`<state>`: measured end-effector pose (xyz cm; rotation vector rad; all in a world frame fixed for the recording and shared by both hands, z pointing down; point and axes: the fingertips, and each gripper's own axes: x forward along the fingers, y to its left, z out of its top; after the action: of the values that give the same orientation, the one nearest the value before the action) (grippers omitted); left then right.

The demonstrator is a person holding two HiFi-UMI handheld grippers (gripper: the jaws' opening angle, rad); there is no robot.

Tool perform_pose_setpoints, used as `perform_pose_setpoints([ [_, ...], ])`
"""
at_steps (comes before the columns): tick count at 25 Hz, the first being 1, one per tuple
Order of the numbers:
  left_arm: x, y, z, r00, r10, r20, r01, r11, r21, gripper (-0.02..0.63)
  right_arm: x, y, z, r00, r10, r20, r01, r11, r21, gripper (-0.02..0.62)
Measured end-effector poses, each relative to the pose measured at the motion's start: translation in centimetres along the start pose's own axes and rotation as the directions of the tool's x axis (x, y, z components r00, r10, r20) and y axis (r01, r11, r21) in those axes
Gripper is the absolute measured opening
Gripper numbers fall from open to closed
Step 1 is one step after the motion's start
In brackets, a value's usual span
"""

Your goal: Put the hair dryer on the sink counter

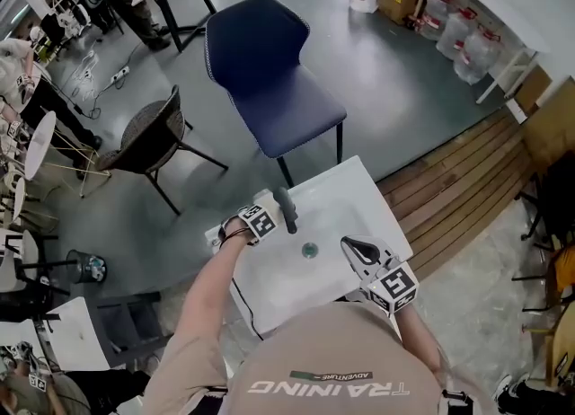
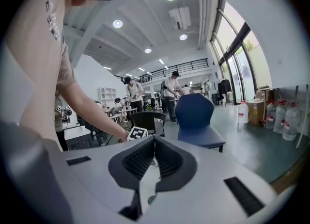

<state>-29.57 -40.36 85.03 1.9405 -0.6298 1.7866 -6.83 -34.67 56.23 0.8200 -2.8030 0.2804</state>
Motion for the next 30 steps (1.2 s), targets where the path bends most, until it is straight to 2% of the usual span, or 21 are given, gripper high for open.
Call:
perform_pose_setpoints([
  [9,-0.2,0.1,0.2,0.999,0.027,0.021,-0.028,0.999,0.043,0.213,0.4,-0.1,0.2,1.000,0.031,-0.003,-0.031,0.999,-0.006,0.006],
  [17,-0.2,0.1,0.0,0.996,0.085,0.027,-0.086,0.995,0.050,0.221,0.2,0.3,-1.1,0.998,0.055,-0.026,-0.054,0.998,0.031,0.006],
  [24,-1.5,0.1,-0.3,0.995,0.088,0.055,-0.088,0.996,0.002,0.236,0.0,0.2,-1.5,0.998,0.067,-0.010,-0.066,0.996,0.063,0.006],
  [30,-2.9,0.2,-1.1,0.993,0.070,0.100,-0.062,0.994,-0.086,0.244,0.7,0.9,-1.6,0.995,0.101,-0.018,-0.100,0.993,0.069,0.006],
])
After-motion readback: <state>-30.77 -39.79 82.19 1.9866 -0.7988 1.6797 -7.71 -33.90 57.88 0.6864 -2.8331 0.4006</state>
